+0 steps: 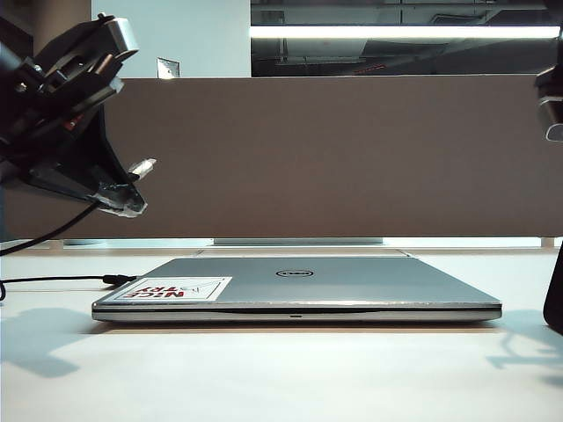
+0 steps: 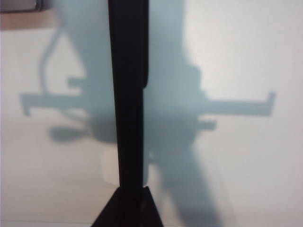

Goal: Pick up the charging cable and the phone, plug the charging cable into the charging port on the phone, and finally place them back on the table.

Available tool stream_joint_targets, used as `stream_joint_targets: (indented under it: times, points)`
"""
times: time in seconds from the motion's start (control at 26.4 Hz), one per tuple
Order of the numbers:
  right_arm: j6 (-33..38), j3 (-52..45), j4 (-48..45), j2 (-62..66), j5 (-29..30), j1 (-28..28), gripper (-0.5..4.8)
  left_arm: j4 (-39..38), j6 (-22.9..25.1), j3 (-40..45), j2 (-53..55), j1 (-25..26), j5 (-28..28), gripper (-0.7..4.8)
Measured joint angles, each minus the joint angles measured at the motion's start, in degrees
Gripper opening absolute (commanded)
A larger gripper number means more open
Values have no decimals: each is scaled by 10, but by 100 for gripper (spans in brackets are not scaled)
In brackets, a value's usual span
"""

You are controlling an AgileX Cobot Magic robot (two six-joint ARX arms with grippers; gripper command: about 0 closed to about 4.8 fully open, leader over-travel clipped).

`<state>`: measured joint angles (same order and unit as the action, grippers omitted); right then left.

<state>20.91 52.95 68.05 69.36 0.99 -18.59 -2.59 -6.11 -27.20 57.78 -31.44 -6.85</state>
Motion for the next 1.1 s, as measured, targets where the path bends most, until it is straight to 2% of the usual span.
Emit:
stream_joint_targets:
  times: [0.3, 0.57, 0.76, 0.87, 1.1]
  points:
    - [-4, 0, -1, 2, 5, 0, 3, 0, 0, 0, 0, 0, 0, -6]
    - [-14, -1, -9, 2, 25, 0, 57, 0, 0, 0, 0, 0, 0, -6]
    - [-14, -3, -14, 6, 27, 0, 62, 0, 0, 0, 0, 0, 0, -6]
    - [-15, -3, -17, 11, 36, 0, 87, 0, 0, 0, 0, 0, 0, -6]
    - [-15, -5, -32, 26, 53, 0, 87, 0, 0, 0, 0, 0, 0, -6]
